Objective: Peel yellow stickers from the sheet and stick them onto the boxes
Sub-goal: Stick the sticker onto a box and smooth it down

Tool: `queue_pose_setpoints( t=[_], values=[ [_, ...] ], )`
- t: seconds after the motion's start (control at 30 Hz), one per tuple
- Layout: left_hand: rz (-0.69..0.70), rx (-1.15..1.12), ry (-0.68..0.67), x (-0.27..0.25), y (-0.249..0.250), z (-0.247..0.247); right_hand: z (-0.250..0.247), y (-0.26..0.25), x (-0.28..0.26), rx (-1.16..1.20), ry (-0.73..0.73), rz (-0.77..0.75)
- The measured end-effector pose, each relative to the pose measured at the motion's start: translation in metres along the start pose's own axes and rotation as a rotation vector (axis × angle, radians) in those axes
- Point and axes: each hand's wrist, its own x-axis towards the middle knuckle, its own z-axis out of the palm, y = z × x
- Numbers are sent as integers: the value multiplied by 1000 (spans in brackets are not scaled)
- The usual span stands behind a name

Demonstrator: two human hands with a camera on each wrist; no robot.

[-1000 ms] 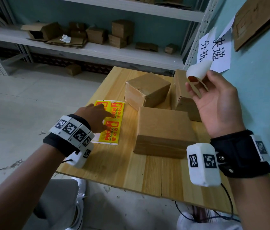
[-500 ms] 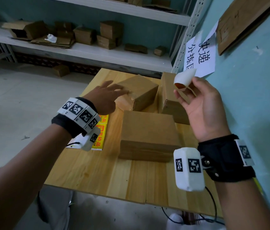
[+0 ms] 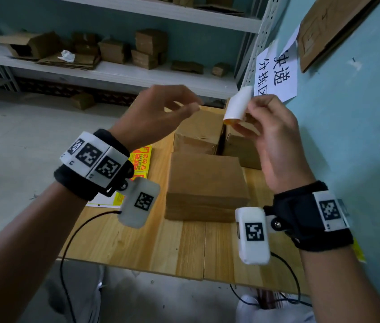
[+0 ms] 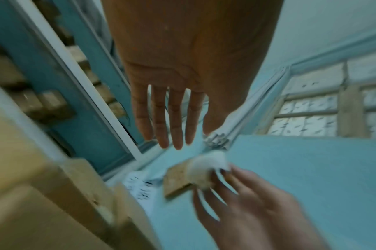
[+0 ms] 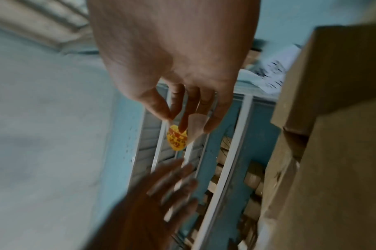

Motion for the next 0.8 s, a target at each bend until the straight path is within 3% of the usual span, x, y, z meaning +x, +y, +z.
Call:
queue_pose_setpoints(
  t=[0.07,0.13,0.3,0.6,0.8],
  values=[
    [-20,-107,-3,-3,20,3,4,-2,-3,-232,-42,-149],
    [16,-68,29,-8,31,7,7,-2,-6,-406,-100,-288],
    [11,0,158,-11,29,11,10,0,-13,-616,-150,-475],
    [-99,-70,104,-16,30,15,10,8,-11,-821,-165,-605],
    [-98,-64,80,-15,27,16,9,12,-9,-861,-159,-622]
  ],
)
